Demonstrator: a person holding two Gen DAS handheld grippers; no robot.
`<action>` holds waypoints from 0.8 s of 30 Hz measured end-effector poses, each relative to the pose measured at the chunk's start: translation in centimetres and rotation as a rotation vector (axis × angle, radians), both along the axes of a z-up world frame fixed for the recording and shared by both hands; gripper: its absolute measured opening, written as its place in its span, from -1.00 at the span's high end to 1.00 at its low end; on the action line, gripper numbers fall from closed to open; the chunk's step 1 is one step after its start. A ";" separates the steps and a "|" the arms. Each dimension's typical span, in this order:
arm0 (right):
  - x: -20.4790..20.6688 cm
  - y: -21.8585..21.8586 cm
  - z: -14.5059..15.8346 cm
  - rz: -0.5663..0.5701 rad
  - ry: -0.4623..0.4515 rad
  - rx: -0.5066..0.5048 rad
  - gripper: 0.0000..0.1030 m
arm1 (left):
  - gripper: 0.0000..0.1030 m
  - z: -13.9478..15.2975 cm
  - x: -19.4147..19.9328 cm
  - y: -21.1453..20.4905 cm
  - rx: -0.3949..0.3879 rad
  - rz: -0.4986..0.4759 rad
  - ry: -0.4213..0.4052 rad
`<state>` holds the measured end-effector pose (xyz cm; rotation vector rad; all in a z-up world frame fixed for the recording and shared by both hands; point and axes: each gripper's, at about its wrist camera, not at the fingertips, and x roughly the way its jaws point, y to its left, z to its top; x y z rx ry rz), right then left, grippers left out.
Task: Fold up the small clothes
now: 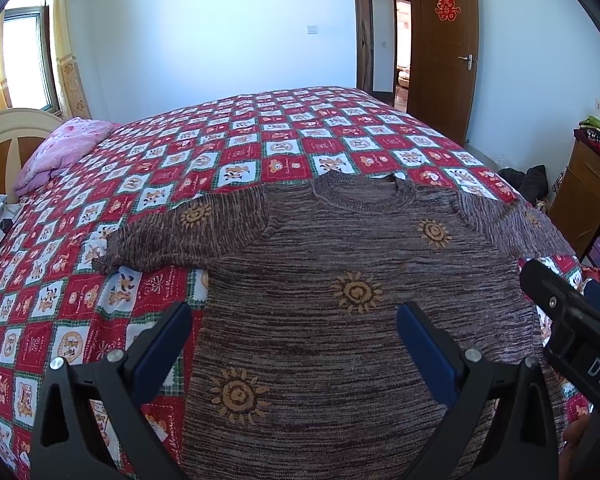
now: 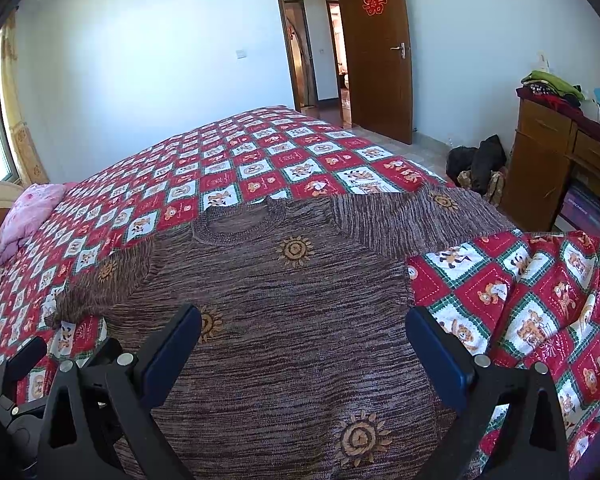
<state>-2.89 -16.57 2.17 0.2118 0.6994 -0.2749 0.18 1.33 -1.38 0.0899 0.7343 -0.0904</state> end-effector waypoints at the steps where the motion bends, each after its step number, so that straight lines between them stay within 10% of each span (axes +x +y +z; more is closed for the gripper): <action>1: 0.0 -0.1 0.0 -0.001 0.001 0.002 -0.98 | -1.00 -0.1 0.1 0.0 0.001 0.000 0.002; 15: 1.8 -1.8 -1.7 -0.003 0.038 0.042 -0.98 | -1.00 -2.1 2.3 -0.1 -0.023 -0.027 0.071; 24: 4.8 -13.8 1.9 -0.092 -0.005 0.174 -0.97 | -1.00 -2.3 9.2 1.6 -0.045 0.012 0.048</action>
